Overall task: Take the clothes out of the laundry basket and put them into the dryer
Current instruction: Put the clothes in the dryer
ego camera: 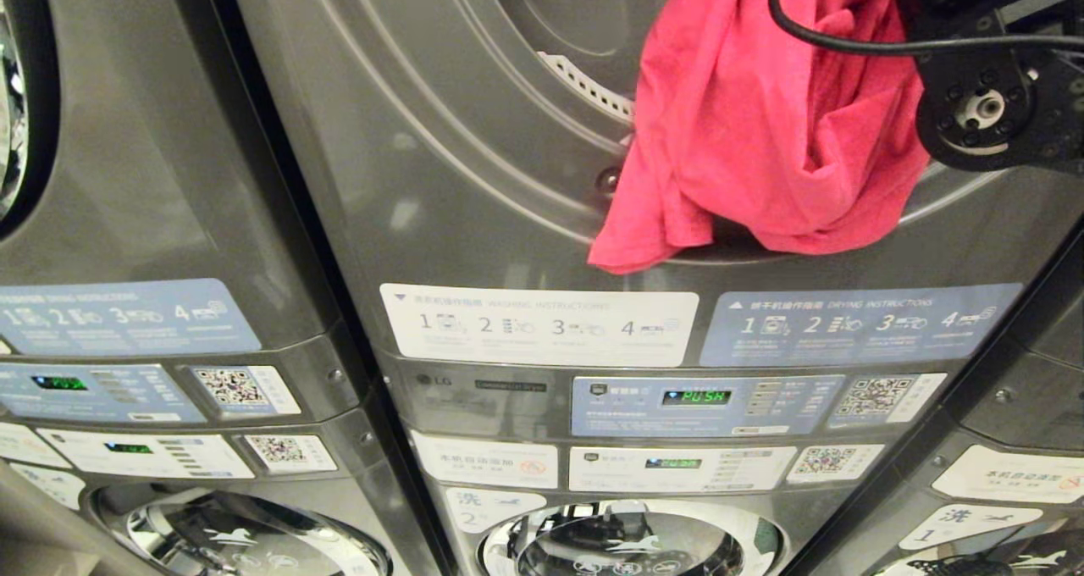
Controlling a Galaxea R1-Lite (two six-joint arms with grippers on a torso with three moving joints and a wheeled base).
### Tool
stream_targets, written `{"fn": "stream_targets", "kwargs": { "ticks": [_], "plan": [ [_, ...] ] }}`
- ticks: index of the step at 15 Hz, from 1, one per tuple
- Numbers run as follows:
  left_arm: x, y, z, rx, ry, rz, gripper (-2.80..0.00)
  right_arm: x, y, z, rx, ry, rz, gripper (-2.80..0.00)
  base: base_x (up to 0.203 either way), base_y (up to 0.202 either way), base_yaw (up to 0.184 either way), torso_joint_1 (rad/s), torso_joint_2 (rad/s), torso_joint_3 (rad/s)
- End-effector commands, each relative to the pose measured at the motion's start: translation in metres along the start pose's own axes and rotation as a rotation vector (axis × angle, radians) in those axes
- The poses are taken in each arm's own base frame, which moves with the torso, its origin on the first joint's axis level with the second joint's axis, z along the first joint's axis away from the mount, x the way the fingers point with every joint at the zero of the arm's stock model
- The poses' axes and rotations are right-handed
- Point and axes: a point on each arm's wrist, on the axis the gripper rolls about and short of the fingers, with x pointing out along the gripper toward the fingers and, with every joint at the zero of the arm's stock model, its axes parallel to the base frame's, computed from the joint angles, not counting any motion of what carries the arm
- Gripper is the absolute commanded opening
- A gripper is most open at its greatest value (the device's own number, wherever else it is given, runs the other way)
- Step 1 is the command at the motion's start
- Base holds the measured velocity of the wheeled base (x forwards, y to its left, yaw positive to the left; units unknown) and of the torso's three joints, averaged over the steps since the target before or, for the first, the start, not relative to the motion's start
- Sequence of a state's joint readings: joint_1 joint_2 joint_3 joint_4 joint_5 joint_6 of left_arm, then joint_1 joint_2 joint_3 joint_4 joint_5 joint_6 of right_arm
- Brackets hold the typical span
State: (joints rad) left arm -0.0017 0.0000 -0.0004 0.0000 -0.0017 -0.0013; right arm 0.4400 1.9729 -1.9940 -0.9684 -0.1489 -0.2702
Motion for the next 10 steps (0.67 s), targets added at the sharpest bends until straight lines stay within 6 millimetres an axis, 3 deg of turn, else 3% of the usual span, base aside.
{"fn": "stream_targets", "kwargs": {
  "ticks": [1,10],
  "plan": [
    [0.0,0.0,0.0,0.0,-0.001,0.0,-2.8,-0.001,0.006,-0.014,-0.007,0.068,0.027,-2.8,0.0,0.0,0.0,0.0,0.0,0.0],
    [0.0,0.0,0.0,0.0,-0.001,0.0,-2.8,-0.004,0.005,-0.031,-0.017,0.269,0.117,-2.8,0.0,0.0,0.0,0.0,0.0,0.0]
  ]
}}
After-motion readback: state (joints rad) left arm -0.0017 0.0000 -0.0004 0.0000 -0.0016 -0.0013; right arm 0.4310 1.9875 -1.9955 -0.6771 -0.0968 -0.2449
